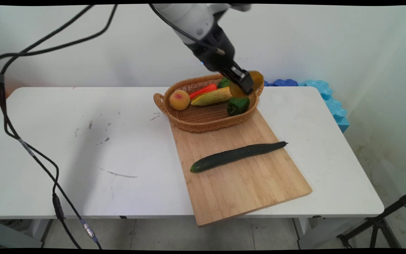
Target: Place the picked object on the cutting board
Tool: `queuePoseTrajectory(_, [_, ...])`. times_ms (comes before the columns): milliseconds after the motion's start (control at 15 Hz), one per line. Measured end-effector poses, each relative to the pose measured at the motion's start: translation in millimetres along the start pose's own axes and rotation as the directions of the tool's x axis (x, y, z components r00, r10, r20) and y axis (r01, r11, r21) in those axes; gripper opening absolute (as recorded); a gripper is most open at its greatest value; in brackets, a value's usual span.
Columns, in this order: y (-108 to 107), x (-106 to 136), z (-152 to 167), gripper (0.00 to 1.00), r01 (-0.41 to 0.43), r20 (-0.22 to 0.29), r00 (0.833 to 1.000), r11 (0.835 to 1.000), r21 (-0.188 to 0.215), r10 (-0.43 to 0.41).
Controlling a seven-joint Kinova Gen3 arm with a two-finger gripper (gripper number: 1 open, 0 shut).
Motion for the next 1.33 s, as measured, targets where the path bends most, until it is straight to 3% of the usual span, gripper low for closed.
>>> queuePoseTrajectory(667, [77,-33,86,0.00,-0.036,0.058,0.998,0.998,-0.056,0.039])
queuePoseTrajectory(1333, [100,-71,163,0.00,-0.066,0.104,0.992,0.996,-0.055,0.071])
